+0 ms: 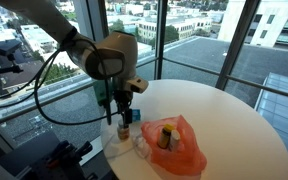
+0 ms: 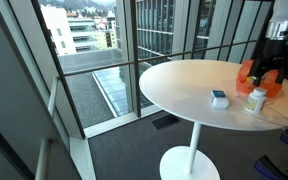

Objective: Put the white bottle into the carrier bag

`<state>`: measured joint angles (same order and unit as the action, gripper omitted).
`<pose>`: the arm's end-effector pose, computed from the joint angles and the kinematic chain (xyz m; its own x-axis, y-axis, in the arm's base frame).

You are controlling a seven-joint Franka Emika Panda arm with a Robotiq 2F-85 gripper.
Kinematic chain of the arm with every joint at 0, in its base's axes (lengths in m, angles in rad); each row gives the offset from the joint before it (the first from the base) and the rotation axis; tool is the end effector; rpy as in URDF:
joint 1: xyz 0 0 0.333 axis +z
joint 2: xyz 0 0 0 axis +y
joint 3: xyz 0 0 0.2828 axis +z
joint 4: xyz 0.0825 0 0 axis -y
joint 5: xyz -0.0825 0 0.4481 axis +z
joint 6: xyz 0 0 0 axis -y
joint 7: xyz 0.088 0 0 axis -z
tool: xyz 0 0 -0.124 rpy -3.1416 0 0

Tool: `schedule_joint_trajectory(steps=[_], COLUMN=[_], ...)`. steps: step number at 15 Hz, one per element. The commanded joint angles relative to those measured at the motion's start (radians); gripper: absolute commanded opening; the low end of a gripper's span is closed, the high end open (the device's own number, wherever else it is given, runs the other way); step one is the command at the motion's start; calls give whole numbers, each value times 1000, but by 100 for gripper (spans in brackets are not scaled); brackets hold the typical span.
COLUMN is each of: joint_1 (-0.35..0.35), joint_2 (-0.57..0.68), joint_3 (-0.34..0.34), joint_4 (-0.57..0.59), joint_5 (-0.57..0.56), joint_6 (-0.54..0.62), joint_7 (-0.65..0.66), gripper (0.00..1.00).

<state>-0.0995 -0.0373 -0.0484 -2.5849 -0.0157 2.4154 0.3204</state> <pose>0.4569 -0.0680 0.1590 0.8898 -0.4394 -0.1230 -0.4369 -0.8982 0.0482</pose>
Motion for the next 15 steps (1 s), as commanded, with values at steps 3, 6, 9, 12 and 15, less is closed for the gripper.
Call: schedule_joint_trajectory(steps=[3, 6, 9, 12, 15], joint_1=[34, 57, 74, 83, 86], joint_2=[71, 98, 120, 133, 118], joint_3=[8, 8, 3, 0, -2], joint_4=[52, 65, 74, 82, 85], joint_5=[-63, -90, -112, -127, -119], joint_6=[11, 15, 18, 15, 0], joint_7=[72, 104, 130, 142, 139], gripper=[100, 100, 78, 60, 35])
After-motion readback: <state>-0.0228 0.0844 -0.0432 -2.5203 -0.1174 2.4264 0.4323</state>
